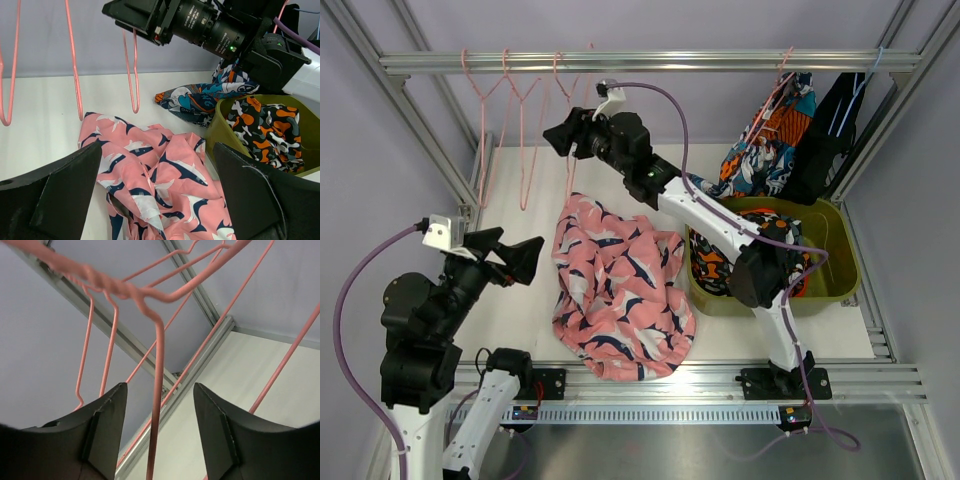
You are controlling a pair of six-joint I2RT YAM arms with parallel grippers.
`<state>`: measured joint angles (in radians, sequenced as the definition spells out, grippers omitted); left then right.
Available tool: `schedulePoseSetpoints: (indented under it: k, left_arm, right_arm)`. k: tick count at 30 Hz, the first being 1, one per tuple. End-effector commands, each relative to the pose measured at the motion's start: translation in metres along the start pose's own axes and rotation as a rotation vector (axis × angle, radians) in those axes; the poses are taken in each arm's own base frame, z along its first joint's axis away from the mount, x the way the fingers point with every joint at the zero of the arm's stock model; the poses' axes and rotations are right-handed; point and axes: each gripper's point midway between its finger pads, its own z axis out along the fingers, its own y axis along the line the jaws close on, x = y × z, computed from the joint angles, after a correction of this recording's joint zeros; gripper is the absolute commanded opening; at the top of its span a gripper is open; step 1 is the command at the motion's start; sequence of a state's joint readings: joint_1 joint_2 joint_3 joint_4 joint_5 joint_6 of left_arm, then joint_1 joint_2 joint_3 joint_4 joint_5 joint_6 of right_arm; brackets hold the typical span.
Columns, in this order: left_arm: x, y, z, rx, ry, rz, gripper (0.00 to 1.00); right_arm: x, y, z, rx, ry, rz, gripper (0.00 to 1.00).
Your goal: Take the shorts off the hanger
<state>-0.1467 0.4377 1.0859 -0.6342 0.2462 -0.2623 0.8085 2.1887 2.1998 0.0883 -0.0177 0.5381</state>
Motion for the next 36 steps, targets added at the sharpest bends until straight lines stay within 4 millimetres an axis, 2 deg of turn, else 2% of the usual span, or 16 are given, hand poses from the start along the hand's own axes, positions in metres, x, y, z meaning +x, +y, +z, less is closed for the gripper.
schedulePoseSetpoints:
  k: [1, 2, 5, 6, 10, 11, 12, 14, 16, 18, 19, 20, 22, 25, 31, 36]
  left_arm:
    - [-0.01, -0.006, 0.001, 0.032, -0.043, 0.008, 0.99]
    - [-0.011, -0.007, 0.001, 0.035, -0.047, 0.01, 0.99]
    - [-0.011, -0.007, 0.002, 0.038, -0.047, 0.011, 0.99]
    - [-0.01, -0.007, 0.002, 0.037, -0.045, 0.009, 0.99]
    - [-0.001, -0.003, 0.008, 0.025, -0.009, -0.021, 0.99]
    - [0.002, -0.003, 0.009, 0.022, -0.001, -0.044, 0.99]
    - [0.008, -0.002, 0.013, 0.024, 0.014, -0.063, 0.99]
    - [0.011, -0.005, 0.019, 0.041, 0.012, -0.133, 0.99]
    - [0.027, -0.008, 0.027, 0.071, 0.05, -0.199, 0.99]
    - [0.034, -0.013, 0.036, 0.098, 0.075, -0.291, 0.99]
    - [0.046, -0.012, 0.04, 0.094, 0.112, -0.323, 0.99]
    - [0.055, -0.011, 0.046, 0.087, 0.152, -0.353, 0.99]
    - [0.073, -0.012, 0.049, 0.071, 0.221, -0.379, 0.99]
    - [0.107, -0.011, 0.057, -0.008, 0.354, -0.372, 0.99]
    - [0.187, 0.042, 0.059, -0.456, 0.597, -0.316, 0.98]
    - [0.246, 0.061, 0.058, -0.545, 0.712, -0.244, 0.97]
  right_arm:
    - [-0.053, 0.053, -0.029, -0.19, -0.092, -0.136, 0.7]
    - [-0.06, 0.059, -0.037, -0.214, -0.104, -0.184, 0.83]
    - [-0.05, 0.072, -0.057, -0.322, -0.088, -0.297, 0.99]
    - [-0.03, 0.069, -0.064, -0.363, -0.037, -0.322, 1.0]
    - [-0.01, 0.062, -0.096, -0.455, 0.067, -0.388, 0.99]
    - [-0.016, 0.065, -0.109, -0.475, 0.072, -0.402, 1.0]
    - [0.003, 0.056, -0.121, -0.506, 0.138, -0.402, 1.0]
    - [0.0, 0.048, -0.146, -0.556, 0.194, -0.433, 1.0]
    - [0.026, 0.028, -0.174, -0.572, 0.358, -0.429, 0.99]
    - [0.028, 0.021, -0.2, -0.601, 0.401, -0.576, 0.99]
    - [0.046, 0.006, -0.217, -0.596, 0.476, -0.619, 1.0]
    - [0.035, 0.004, -0.232, -0.588, 0.469, -0.645, 1.0]
    - [0.046, -0.01, -0.259, -0.586, 0.544, -0.623, 0.99]
    - [0.037, -0.021, -0.293, -0.529, 0.581, -0.619, 1.0]
    - [0.032, -0.037, -0.327, -0.406, 0.587, -0.631, 0.99]
    - [0.029, -0.056, -0.342, -0.316, 0.581, -0.613, 0.99]
